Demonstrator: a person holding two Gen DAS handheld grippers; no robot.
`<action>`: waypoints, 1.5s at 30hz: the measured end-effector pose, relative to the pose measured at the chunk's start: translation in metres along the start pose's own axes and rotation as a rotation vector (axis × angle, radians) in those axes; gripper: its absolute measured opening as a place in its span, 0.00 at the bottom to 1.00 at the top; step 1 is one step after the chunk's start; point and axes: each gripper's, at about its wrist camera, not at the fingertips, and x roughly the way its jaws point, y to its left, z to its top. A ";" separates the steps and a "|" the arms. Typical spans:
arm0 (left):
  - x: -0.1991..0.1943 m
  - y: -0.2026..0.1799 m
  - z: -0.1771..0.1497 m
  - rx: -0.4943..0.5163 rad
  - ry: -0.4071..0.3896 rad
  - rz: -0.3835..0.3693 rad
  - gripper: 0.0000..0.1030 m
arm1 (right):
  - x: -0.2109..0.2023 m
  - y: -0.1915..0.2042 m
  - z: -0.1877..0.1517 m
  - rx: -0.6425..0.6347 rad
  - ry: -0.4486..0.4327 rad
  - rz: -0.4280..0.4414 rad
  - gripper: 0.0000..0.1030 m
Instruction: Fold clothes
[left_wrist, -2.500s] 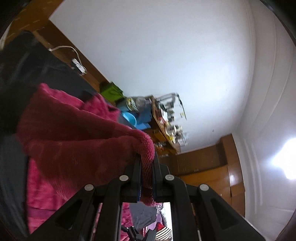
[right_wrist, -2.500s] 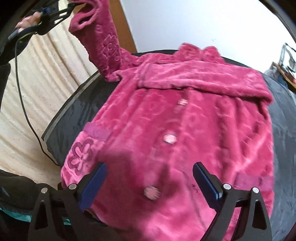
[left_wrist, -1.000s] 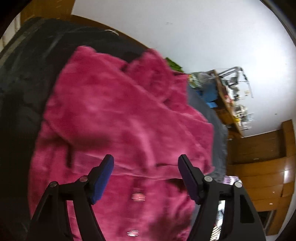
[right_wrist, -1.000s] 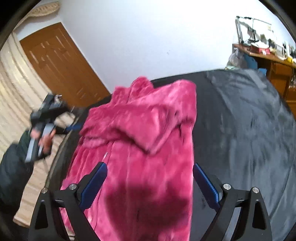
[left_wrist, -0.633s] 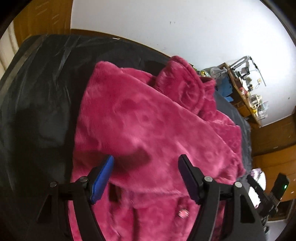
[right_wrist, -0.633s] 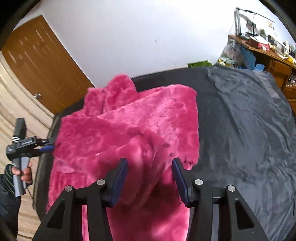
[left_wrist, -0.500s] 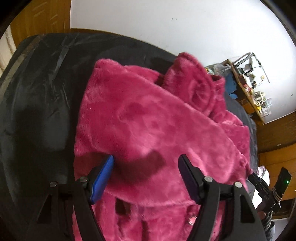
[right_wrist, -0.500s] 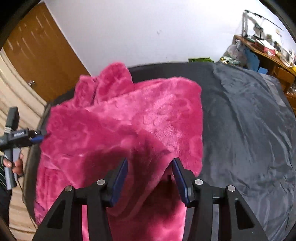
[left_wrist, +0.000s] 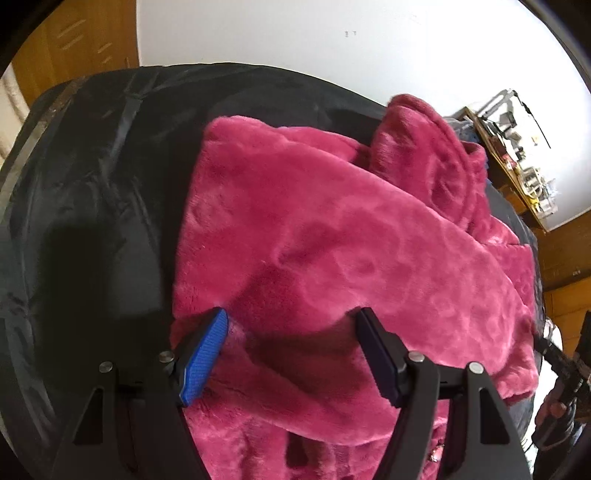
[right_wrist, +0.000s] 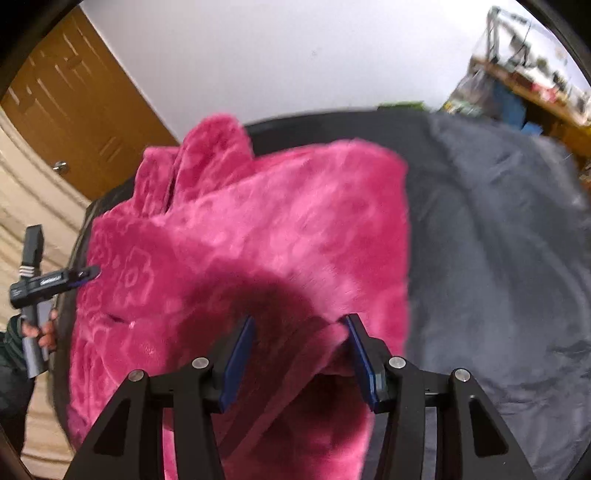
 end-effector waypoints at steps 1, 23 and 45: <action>0.000 0.002 0.001 -0.003 0.001 -0.001 0.73 | 0.002 0.002 -0.002 -0.013 0.004 -0.007 0.51; -0.005 0.010 0.003 -0.042 -0.043 0.003 0.74 | 0.025 0.004 0.038 -0.155 -0.049 -0.310 0.18; 0.008 -0.007 0.002 0.094 -0.044 -0.063 0.75 | 0.054 0.066 -0.019 -0.277 0.083 -0.194 0.66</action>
